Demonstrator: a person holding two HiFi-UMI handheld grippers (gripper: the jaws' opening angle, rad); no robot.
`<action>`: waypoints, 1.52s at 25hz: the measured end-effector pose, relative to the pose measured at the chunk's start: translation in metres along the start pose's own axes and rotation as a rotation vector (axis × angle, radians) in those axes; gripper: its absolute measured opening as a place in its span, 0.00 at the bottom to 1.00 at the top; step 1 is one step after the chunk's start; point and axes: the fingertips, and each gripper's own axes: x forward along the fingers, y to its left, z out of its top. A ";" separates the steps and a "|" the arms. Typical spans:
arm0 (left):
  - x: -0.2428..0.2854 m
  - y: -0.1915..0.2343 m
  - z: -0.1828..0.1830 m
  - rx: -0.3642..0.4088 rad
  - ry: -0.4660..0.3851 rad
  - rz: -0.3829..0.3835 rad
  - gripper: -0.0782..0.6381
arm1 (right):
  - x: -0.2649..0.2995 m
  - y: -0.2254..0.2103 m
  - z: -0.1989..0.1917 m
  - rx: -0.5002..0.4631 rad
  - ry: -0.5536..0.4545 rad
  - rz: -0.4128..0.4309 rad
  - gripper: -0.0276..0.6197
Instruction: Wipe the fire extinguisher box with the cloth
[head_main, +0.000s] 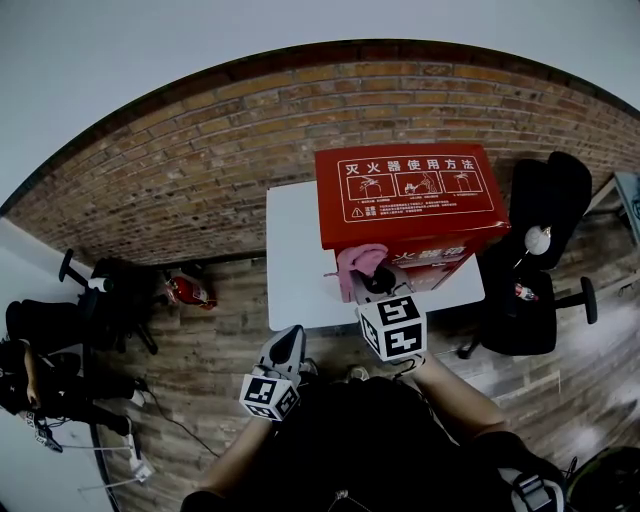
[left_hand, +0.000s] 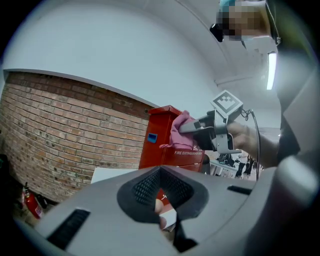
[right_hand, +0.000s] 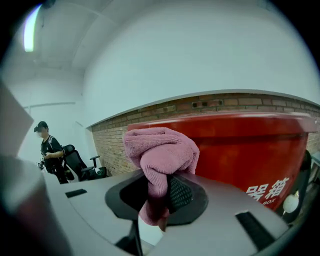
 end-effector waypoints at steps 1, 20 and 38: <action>0.000 0.000 0.000 0.000 -0.001 -0.001 0.14 | -0.001 0.000 0.004 -0.005 -0.008 0.000 0.17; 0.005 -0.001 0.004 0.012 0.009 -0.023 0.14 | -0.013 -0.013 0.011 -0.004 -0.029 -0.032 0.17; 0.012 -0.011 -0.003 0.009 0.033 -0.059 0.14 | -0.035 -0.055 0.007 -0.004 -0.029 -0.131 0.17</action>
